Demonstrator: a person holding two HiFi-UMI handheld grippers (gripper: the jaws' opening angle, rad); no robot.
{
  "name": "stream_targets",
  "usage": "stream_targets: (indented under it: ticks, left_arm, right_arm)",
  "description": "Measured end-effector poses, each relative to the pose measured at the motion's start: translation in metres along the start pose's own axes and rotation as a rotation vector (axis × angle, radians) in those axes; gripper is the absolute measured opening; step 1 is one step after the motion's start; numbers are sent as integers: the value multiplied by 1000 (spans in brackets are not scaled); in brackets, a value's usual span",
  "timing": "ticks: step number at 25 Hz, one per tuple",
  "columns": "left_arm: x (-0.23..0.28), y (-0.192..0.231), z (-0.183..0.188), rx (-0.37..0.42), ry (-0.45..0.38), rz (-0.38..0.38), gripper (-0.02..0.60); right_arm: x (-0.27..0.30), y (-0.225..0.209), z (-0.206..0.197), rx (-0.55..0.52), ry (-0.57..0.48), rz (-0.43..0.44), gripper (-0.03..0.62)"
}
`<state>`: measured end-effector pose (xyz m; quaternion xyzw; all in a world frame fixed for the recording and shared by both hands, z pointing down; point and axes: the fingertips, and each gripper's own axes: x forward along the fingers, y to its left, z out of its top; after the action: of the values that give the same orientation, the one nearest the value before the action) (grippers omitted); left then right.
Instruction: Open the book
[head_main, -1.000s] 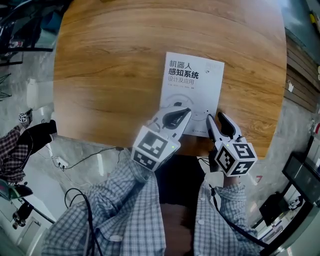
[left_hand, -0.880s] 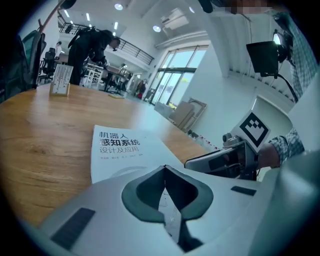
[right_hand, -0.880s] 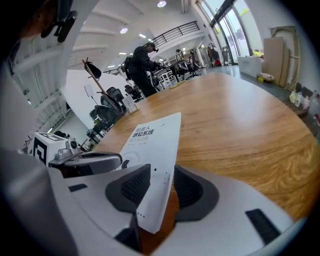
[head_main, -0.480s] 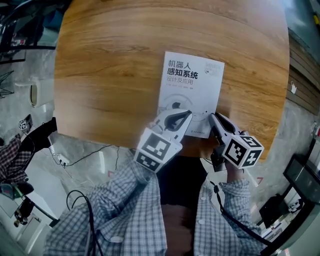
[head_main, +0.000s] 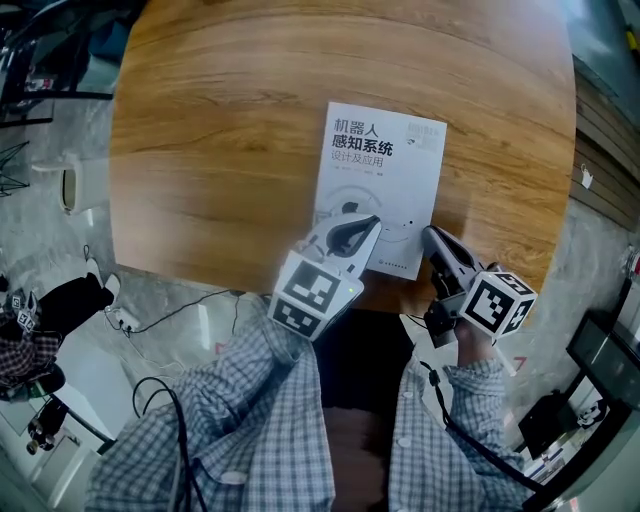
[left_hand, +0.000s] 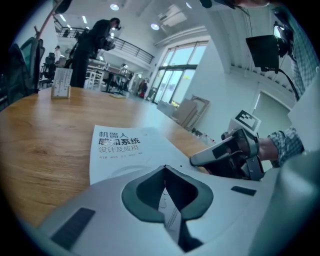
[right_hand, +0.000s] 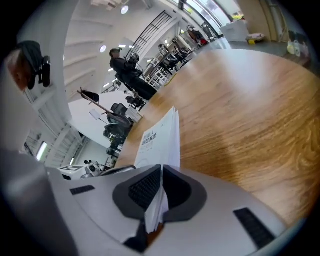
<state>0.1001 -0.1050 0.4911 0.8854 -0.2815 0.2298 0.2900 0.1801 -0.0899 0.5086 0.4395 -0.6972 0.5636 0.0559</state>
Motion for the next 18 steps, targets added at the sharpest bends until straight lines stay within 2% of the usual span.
stream_targets:
  ticks: [3, 10, 14, 18]
  left_arm:
    - [-2, -3, 8, -16, -38, 13, 8]
    - [11, -29, 12, 63, 15, -36, 8]
    - [11, -30, 10, 46, 21, -30, 8]
    - [6, -31, 16, 50, 9, -19, 8]
  right_arm:
    - [-6, 13, 5, 6, -27, 47, 28]
    - [-12, 48, 15, -33, -64, 144, 20]
    - [-11, 63, 15, -99, -54, 148, 21]
    - [-11, 75, 14, -119, -44, 177, 20]
